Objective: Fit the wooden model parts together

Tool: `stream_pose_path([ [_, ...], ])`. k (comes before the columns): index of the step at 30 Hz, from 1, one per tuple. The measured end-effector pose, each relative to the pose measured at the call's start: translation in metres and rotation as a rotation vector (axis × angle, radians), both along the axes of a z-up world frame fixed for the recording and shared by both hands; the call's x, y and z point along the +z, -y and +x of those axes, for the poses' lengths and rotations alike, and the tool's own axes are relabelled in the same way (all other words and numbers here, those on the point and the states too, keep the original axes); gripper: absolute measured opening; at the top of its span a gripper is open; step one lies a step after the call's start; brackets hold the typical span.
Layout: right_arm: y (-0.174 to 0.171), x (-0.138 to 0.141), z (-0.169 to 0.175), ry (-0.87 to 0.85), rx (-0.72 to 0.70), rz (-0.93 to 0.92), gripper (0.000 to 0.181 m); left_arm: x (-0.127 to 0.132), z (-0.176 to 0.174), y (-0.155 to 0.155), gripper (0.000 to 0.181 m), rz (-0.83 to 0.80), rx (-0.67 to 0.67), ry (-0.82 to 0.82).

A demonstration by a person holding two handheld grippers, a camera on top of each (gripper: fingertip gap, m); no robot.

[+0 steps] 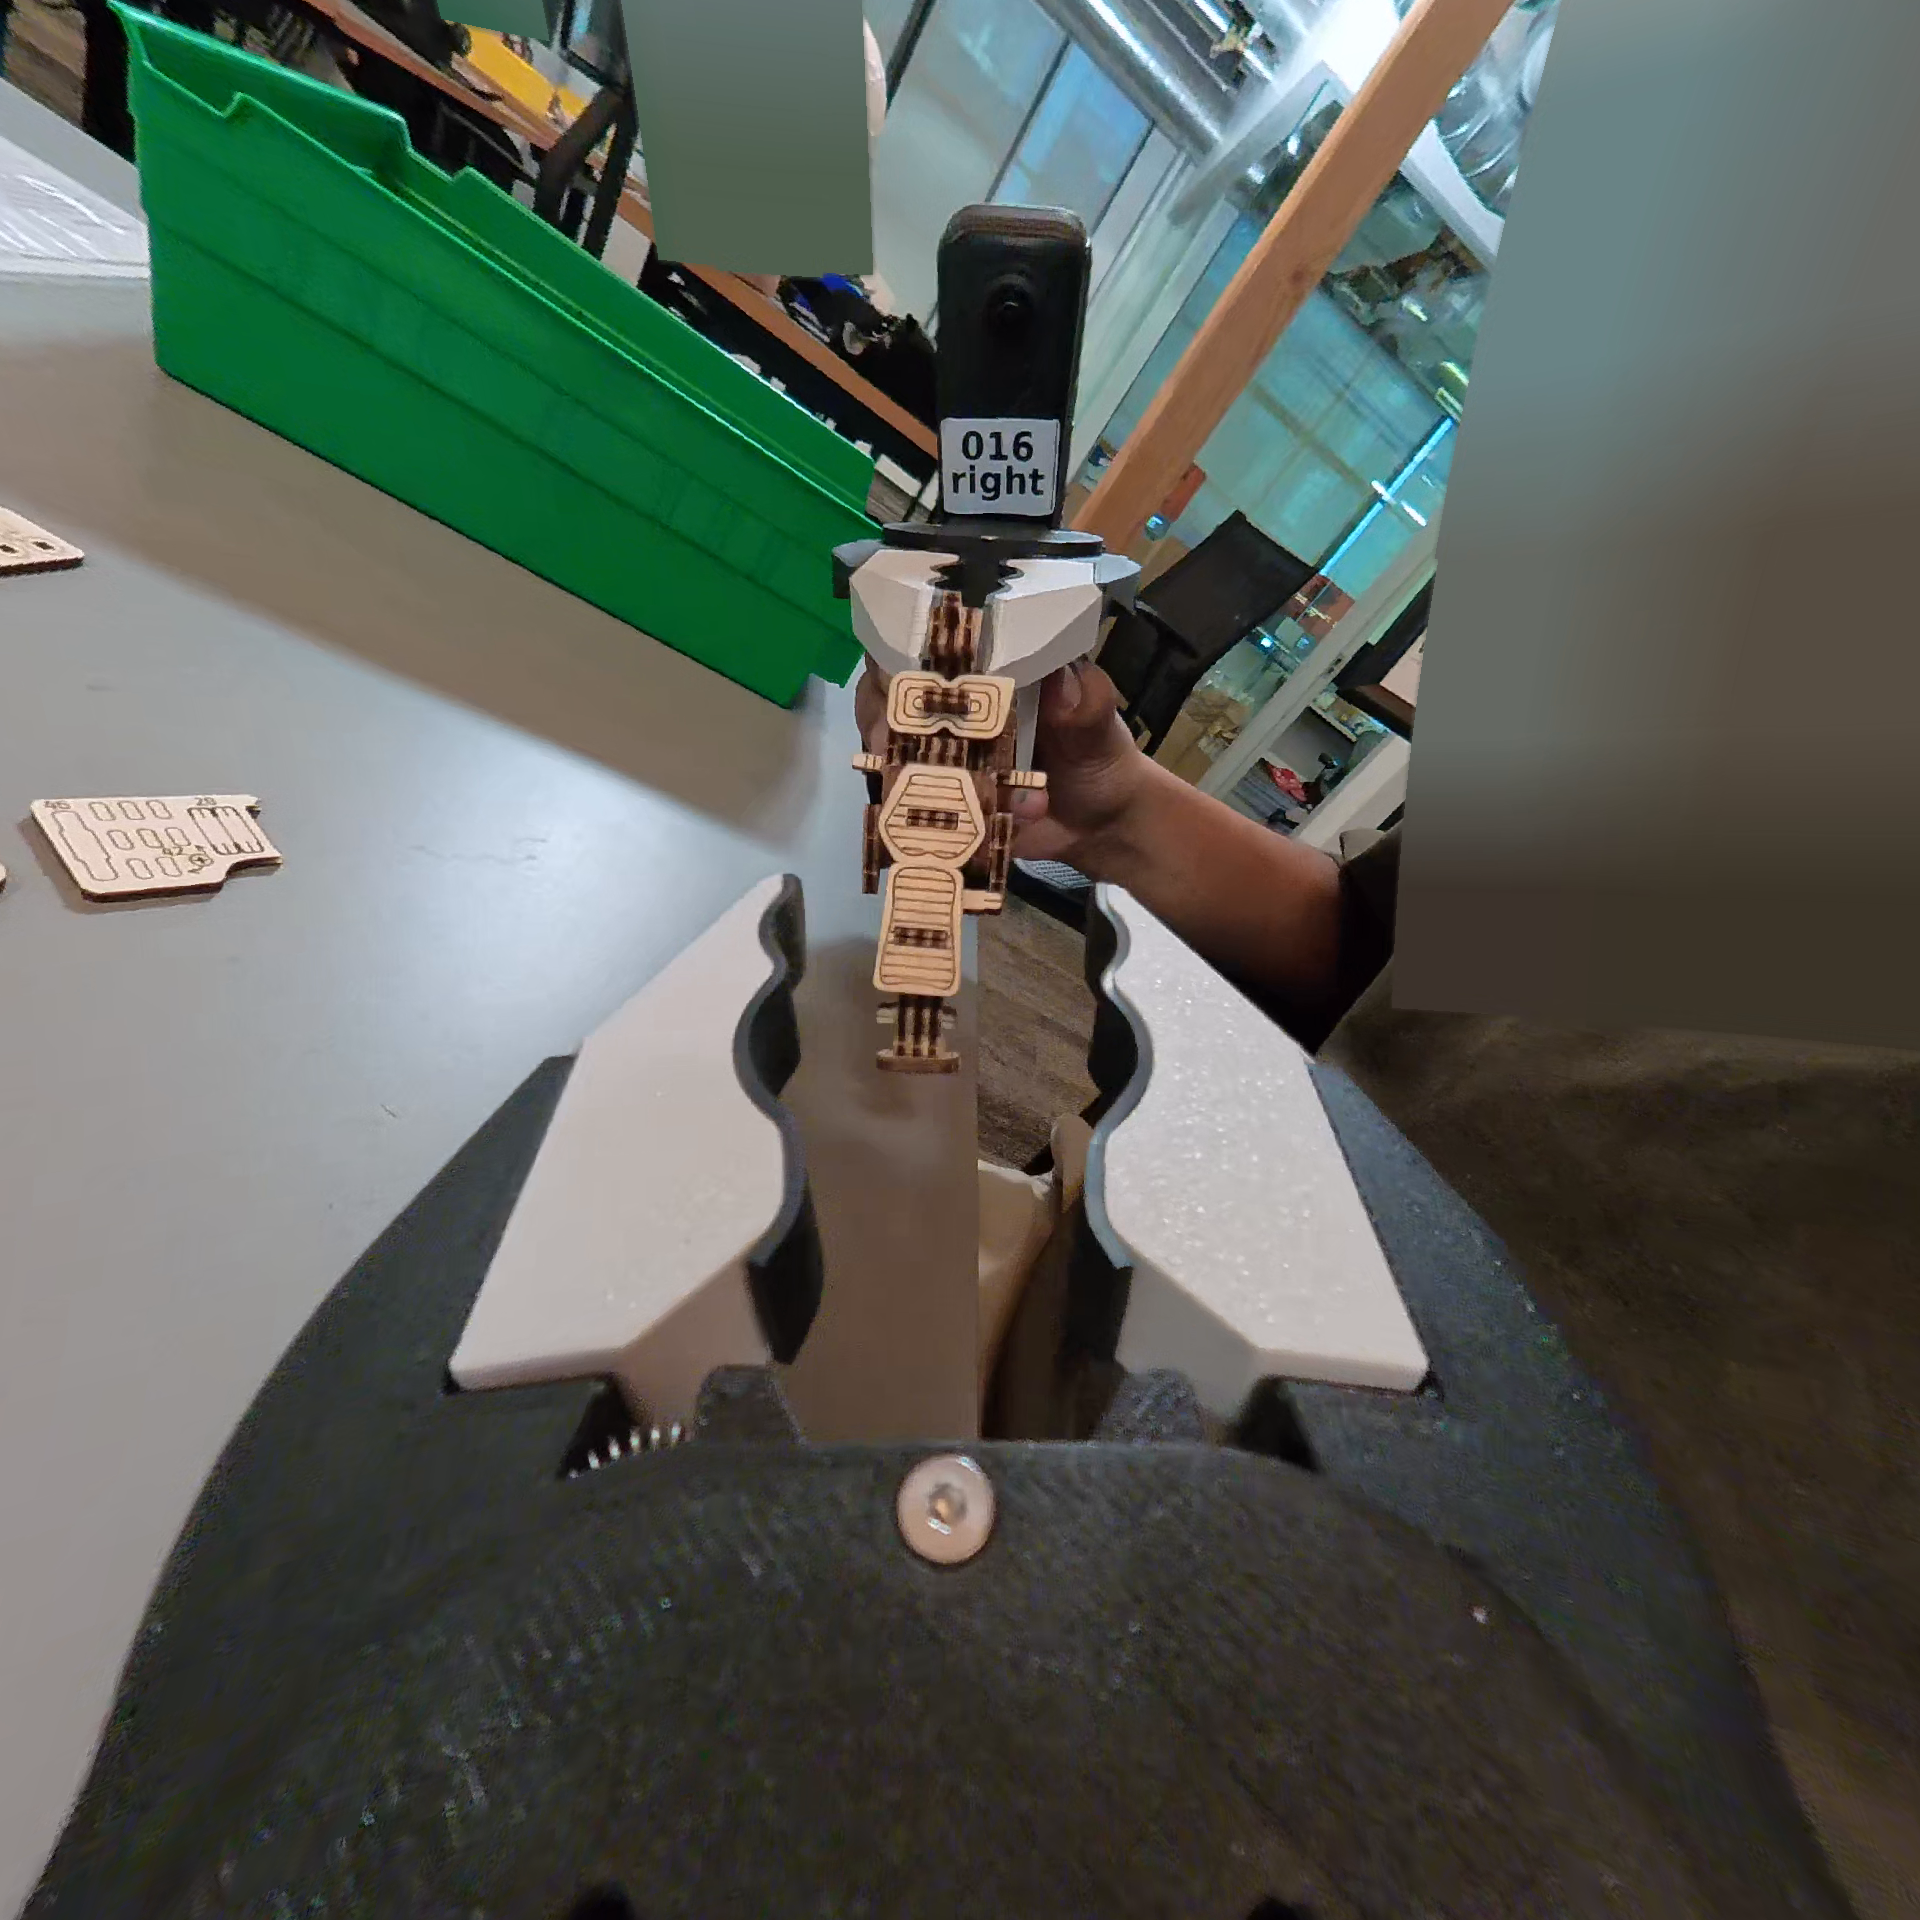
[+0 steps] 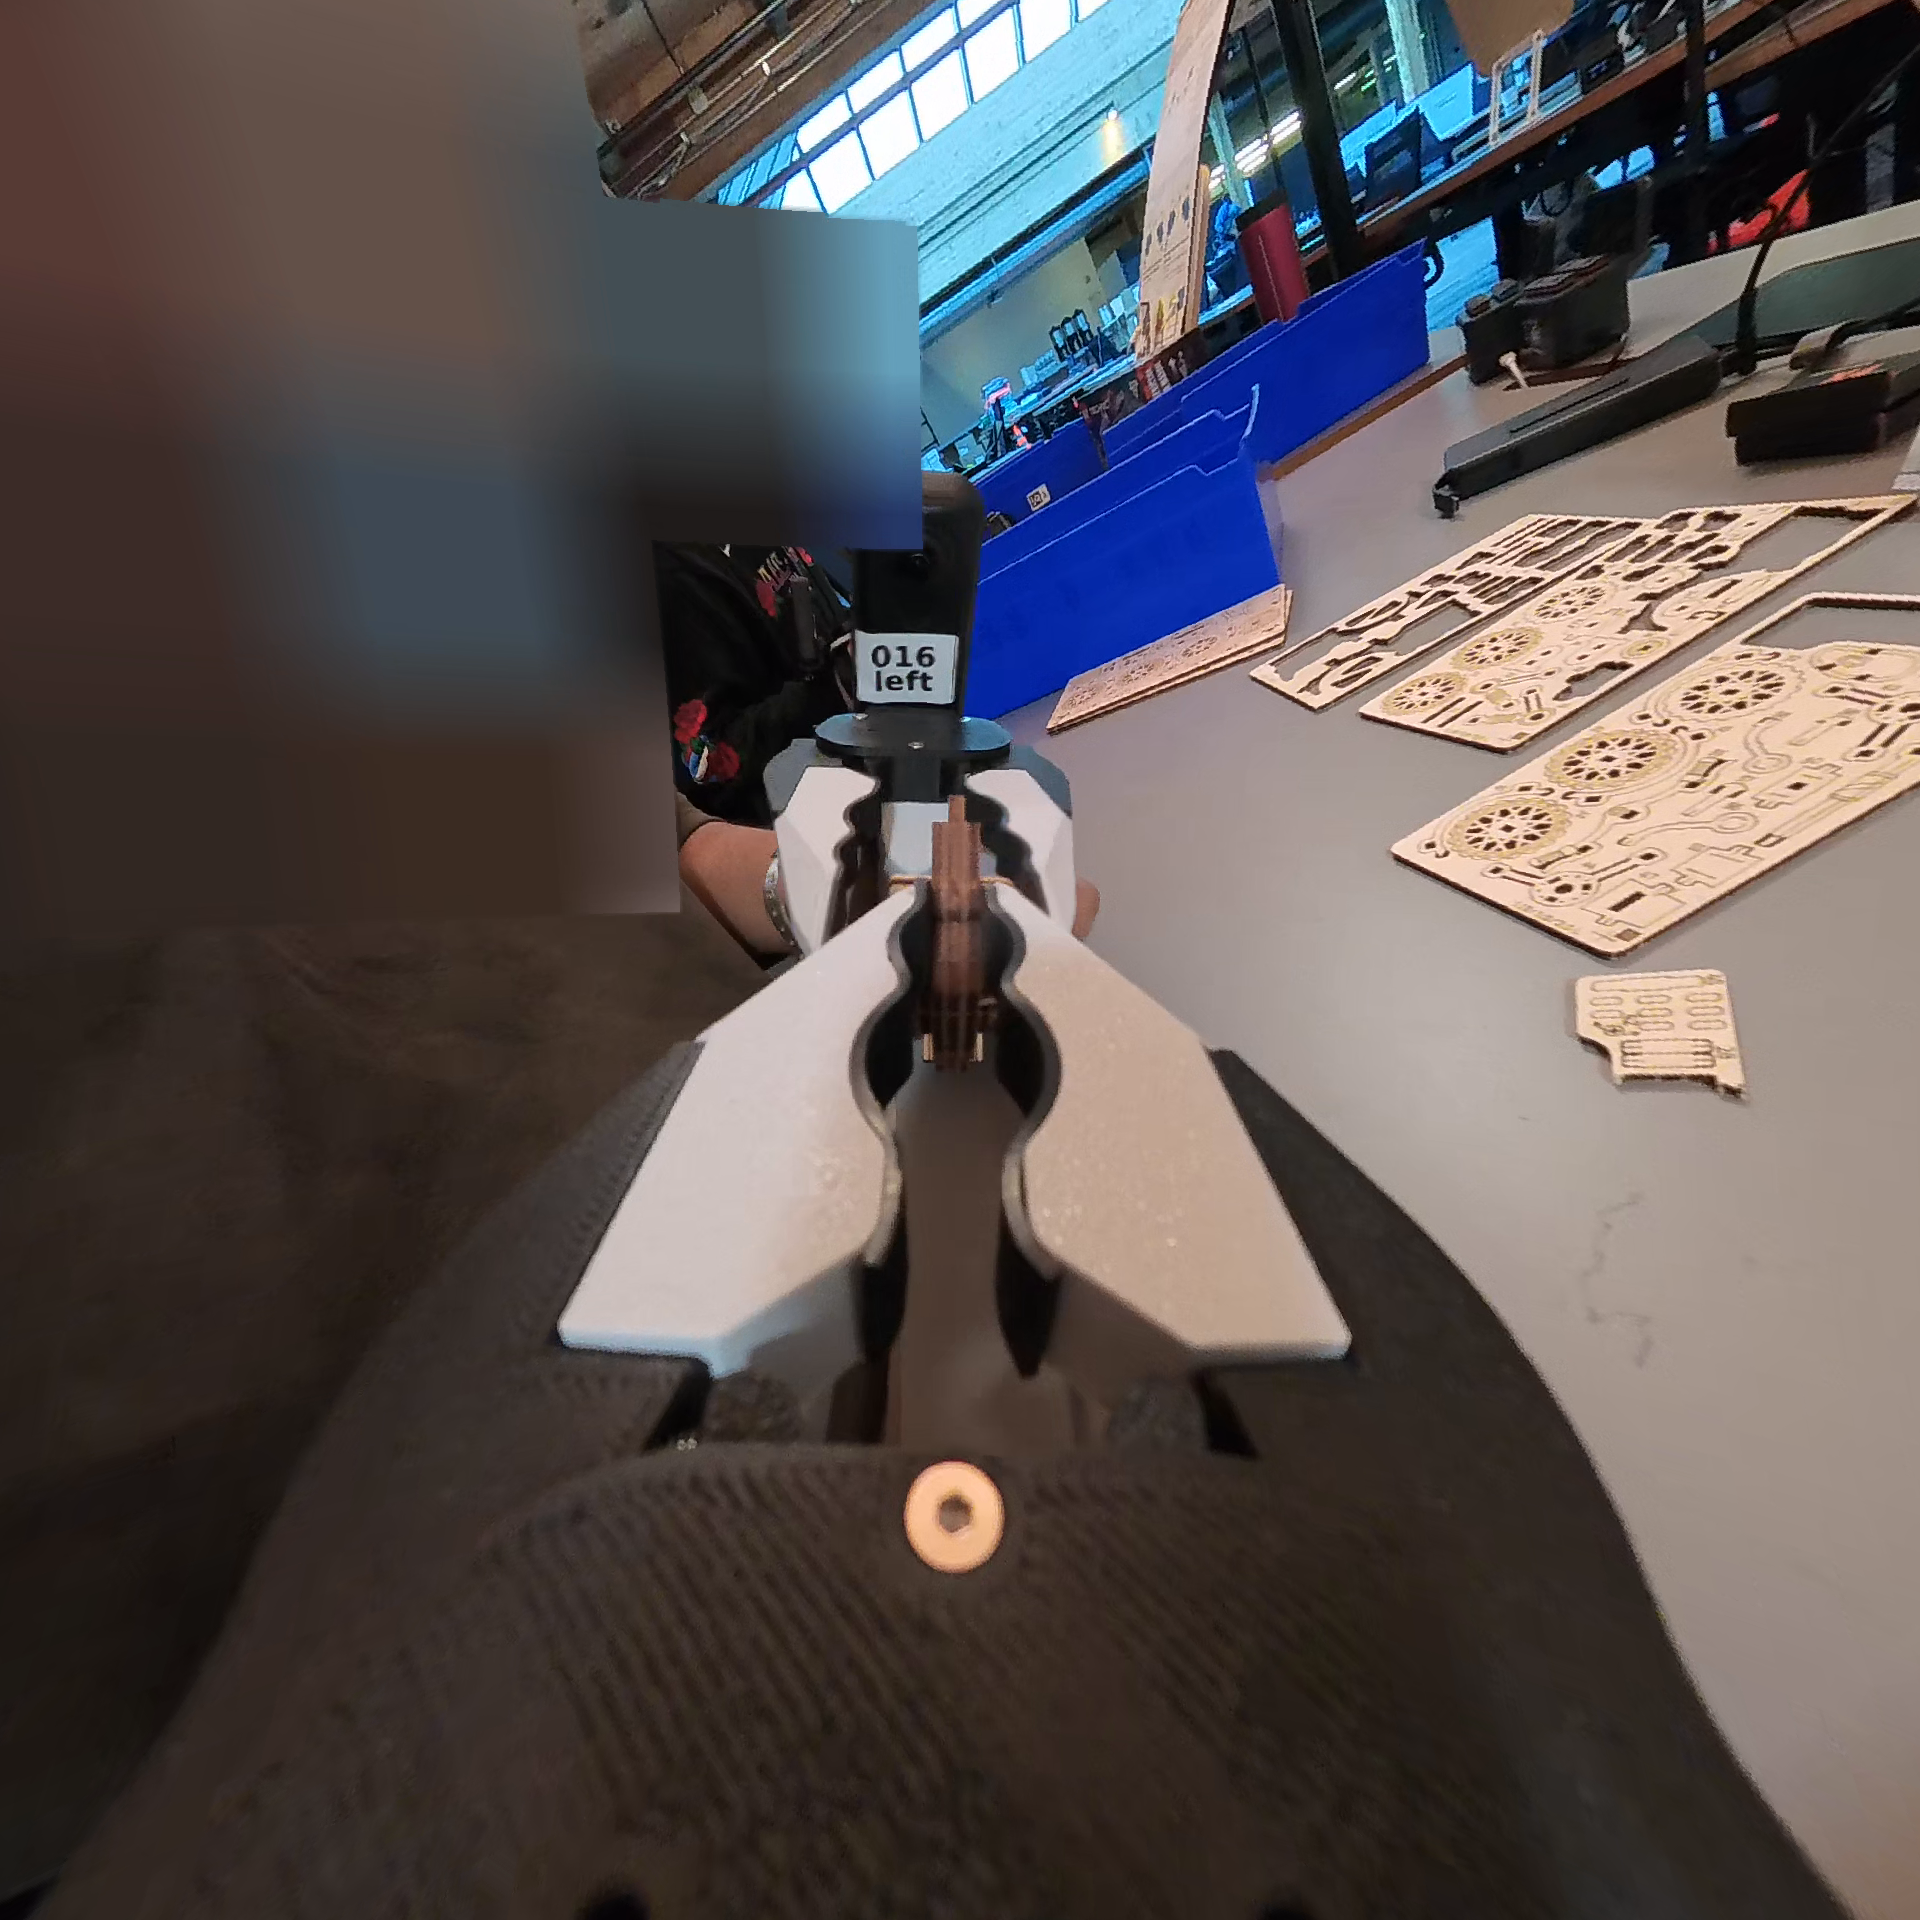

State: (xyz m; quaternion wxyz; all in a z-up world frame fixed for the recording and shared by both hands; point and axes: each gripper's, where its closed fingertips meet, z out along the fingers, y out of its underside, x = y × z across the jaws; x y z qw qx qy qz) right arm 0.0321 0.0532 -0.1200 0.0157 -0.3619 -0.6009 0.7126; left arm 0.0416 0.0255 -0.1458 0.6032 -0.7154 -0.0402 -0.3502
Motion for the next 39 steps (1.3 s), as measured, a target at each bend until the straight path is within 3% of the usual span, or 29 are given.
stream_pose_path([
  [1,-0.0004,0.0004,0.0000,0.000,0.000,-0.003,0.006,-0.0008,-0.0002,-0.0002,0.054,-0.002,0.005,-0.007],
  [3,-0.0012,-0.0002,-0.0009,0.004,-0.008,-0.003,0.006,-0.0021,-0.0036,-0.0014,0.020,-0.011,0.029,-0.015],
  [5,-0.0023,0.0015,-0.0005,0.000,-0.005,-0.015,0.006,-0.0001,-0.0032,-0.0020,0.019,-0.009,0.028,-0.015],
  [10,-0.0014,0.0025,0.0001,-0.003,0.000,-0.020,0.006,0.0025,-0.0017,-0.0001,0.023,0.013,0.026,-0.010],
  [12,-0.0009,0.0029,0.0007,-0.004,0.003,-0.019,0.007,0.0029,0.0000,0.0003,0.049,0.012,0.005,0.017],
  [13,-0.0010,0.0032,0.0007,-0.005,0.004,-0.022,0.007,0.0026,-0.0004,0.0001,0.052,0.010,0.007,0.021],
  [14,-0.0010,0.0035,0.0008,-0.004,0.005,-0.025,0.006,0.0021,-0.0012,0.0000,0.048,0.010,0.012,0.019],
  [15,-0.0010,0.0034,0.0007,-0.003,0.004,-0.025,0.006,0.0018,-0.0028,0.0000,0.021,0.008,0.021,0.016],
  [17,-0.0020,0.0036,0.0003,-0.005,0.000,-0.027,0.006,0.0018,-0.0021,-0.0009,0.018,-0.009,0.013,0.010],
  [22,-0.0015,0.0058,0.0010,-0.007,0.008,-0.042,0.006,0.0060,-0.0011,0.0009,0.019,0.024,0.023,0.003],
  [24,-0.0010,0.0052,0.0012,-0.009,0.006,-0.033,0.006,0.0059,0.0013,0.0016,0.038,0.024,0.002,0.024],
  [26,-0.0011,0.0056,0.0012,-0.008,0.007,-0.037,0.006,0.0048,0.0015,0.0008,0.045,0.017,0.006,0.020],
  [27,-0.0010,0.0057,0.0012,-0.007,0.008,-0.039,0.006,0.0046,0.0010,0.0008,0.040,0.019,0.011,0.015],
  [28,-0.0012,0.0053,0.0008,-0.005,0.006,-0.039,0.006,0.0039,-0.0023,0.0000,0.019,0.014,0.032,0.014],
  [29,-0.0019,0.0046,-0.0002,-0.004,-0.003,-0.035,0.006,0.0025,-0.0034,-0.0009,0.018,-0.002,0.036,0.016],
  [35,-0.0015,0.0071,0.0010,-0.009,0.008,-0.051,0.006,0.0056,0.0000,0.0003,0.019,0.018,0.043,-0.022],
  [38,-0.0010,0.0071,0.0010,-0.013,0.005,-0.041,0.006,0.0042,0.0015,-0.0002,0.039,0.008,0.025,0.010],
  [39,-0.0010,0.0070,0.0011,-0.012,0.006,-0.042,0.006,0.0031,0.0016,-0.0007,0.038,0.003,0.027,0.004],
])
